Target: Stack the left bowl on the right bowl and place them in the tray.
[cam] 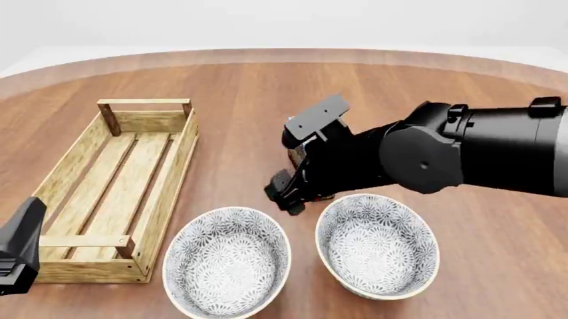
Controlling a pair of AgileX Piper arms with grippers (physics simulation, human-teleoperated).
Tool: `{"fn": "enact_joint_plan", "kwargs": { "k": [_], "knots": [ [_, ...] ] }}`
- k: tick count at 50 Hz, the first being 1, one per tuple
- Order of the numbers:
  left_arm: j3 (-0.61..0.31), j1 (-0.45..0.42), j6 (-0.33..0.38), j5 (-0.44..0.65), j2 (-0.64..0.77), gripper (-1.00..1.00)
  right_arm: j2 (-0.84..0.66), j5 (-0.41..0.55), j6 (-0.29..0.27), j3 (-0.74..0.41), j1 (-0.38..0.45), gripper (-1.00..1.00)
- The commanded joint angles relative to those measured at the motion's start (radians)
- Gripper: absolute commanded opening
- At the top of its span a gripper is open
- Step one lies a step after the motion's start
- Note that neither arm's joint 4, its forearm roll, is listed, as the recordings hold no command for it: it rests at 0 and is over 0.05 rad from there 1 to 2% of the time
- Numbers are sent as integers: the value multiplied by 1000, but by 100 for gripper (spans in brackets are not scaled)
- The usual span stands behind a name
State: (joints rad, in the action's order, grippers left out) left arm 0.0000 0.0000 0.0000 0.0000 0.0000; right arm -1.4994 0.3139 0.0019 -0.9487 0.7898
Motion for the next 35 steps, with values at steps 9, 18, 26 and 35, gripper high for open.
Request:
{"fn": "enact_joint_plan", "kwargs": {
  "k": [9, 18, 26, 35],
  "knots": [
    [0, 0, 0, 0, 0, 100, -167, 11, 108, -63, 90, 100],
    [0, 0, 0, 0, 0, 100, -207, 4, 110, -63, 92, 100],
    [0, 0, 0, 0, 0, 100, -253, -16, 108, -65, 84, 100],
    [0, 0, 0, 0, 0, 100, -291, -36, 104, -62, 74, 100]
  ]
}}
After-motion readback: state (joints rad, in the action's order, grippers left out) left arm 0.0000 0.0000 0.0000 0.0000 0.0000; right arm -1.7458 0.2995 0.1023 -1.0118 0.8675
